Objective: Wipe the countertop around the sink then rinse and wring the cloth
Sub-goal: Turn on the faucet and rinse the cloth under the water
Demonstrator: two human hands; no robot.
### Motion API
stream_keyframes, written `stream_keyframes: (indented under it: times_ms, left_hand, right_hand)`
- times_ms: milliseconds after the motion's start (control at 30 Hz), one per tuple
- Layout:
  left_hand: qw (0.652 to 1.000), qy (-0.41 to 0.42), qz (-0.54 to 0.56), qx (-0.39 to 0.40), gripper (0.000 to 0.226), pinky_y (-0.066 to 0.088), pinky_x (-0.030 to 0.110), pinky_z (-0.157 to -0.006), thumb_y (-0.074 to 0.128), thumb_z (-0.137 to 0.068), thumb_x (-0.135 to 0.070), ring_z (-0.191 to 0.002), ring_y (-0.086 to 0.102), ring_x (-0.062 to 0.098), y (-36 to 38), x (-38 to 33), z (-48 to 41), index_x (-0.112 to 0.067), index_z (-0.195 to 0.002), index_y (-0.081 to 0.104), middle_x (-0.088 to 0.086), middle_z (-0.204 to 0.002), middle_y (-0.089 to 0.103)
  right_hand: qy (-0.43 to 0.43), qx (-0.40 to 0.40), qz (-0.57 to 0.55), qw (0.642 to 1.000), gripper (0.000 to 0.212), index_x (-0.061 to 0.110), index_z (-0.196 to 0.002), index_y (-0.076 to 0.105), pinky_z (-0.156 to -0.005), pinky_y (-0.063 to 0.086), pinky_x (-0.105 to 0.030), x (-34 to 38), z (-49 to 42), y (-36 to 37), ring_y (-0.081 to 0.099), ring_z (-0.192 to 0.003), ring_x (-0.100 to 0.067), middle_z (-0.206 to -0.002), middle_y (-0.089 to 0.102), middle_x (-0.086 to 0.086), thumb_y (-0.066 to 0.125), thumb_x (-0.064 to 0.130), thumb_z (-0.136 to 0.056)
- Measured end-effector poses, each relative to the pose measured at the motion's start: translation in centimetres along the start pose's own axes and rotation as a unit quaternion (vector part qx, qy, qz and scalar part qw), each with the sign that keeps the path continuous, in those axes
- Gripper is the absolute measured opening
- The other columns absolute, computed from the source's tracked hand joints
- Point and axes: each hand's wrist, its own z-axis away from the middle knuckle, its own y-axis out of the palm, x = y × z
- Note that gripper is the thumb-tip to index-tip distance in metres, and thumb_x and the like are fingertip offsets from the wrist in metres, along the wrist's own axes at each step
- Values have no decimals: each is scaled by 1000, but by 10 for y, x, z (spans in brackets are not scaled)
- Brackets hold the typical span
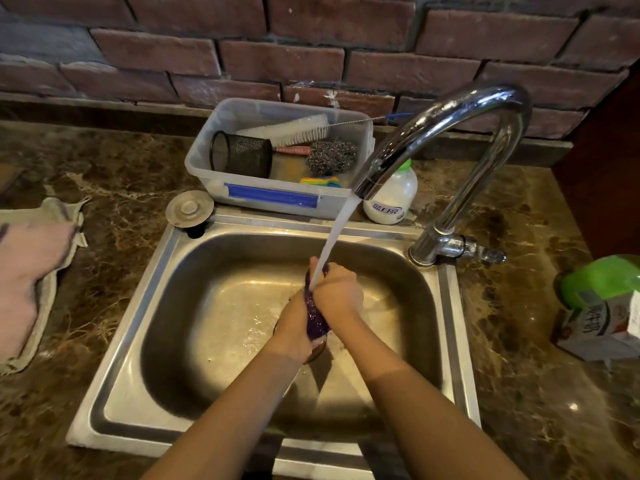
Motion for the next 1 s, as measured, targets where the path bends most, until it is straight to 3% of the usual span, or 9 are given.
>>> stream_keyframes:
  times_ms: [67,133,233,333,500,633,733,900,1000]
  left_hand:
    - [998,31,-38,-29,29,57,37,-69,45,-96,-36,-84,68,26,-4,-8,-8,-14,-96,64,13,-93,69]
    - [993,50,-80,-71,38,54,40,-77,44,-94,-42,-89,66,28,-8,-21,-13,-10,-102,64,15,-97,68]
    - [992,59,-95,-53,40,50,33,-69,47,-93,-42,-71,62,21,-13,-28,-17,-7,-94,65,9,-75,65]
    - [996,42,-83,4,34,50,30,-67,45,-94,-39,-67,65,18,-5,-18,-9,-12,-90,65,5,-64,65]
    - [994,64,-82,-22,27,53,30,-54,48,-94,-33,-79,67,24,3,-13,-2,-14,-100,67,11,-84,69]
    - [993,70,-85,-37,32,49,30,-59,47,-94,-36,-61,65,18,-6,-34,-11,-11,-82,64,6,-62,67]
    - [995,54,-79,-11,30,51,28,-54,48,-94,-31,-47,62,13,-9,-33,-11,-10,-76,60,2,-46,61]
    - [998,38,-35,29,30,56,33,-57,49,-94,-35,-79,67,24,-1,-7,-2,-14,-105,67,10,-84,69]
    - [991,62,-118,5,41,54,43,-86,42,-95,-44,-97,65,28,-3,-14,-7,-12,-111,64,15,-102,69]
  right_hand:
    - [-9,19,23,999,31,24,-83,48,-75,55,-41,-2,-1,-5,63,-76,-22,-80,62,-2,37,50,-94]
    - [-59,22,50,997,24,25,-88,43,-72,56,-42,-9,12,-4,63,-73,-22,-77,60,-1,34,46,-96]
    - [-134,10,53,990,29,35,-92,48,-60,54,-30,-13,46,13,62,-68,-12,-78,62,7,28,55,-93]
    - [-92,-59,13,994,27,36,-88,51,-51,41,-17,0,48,16,56,-60,-3,-67,57,14,34,56,-92]
    - [-21,-47,-20,998,28,20,-89,56,-69,53,-30,6,13,-10,64,-76,-16,-82,65,1,40,41,-96]
    - [-76,-31,-4,997,36,26,-90,53,-54,47,-21,3,38,11,58,-61,-4,-69,59,9,33,55,-93]
    - [-101,-63,36,992,36,29,-98,57,-58,48,-20,1,54,30,63,-69,-8,-76,63,9,34,57,-91]
    - [-55,-72,-18,996,30,22,-80,54,-65,55,-34,-1,7,1,64,-71,-17,-75,63,2,42,47,-93]
    - [-52,-34,-85,994,40,18,-74,58,-68,52,-37,-15,-5,1,63,-71,-20,-73,64,-3,42,50,-91]
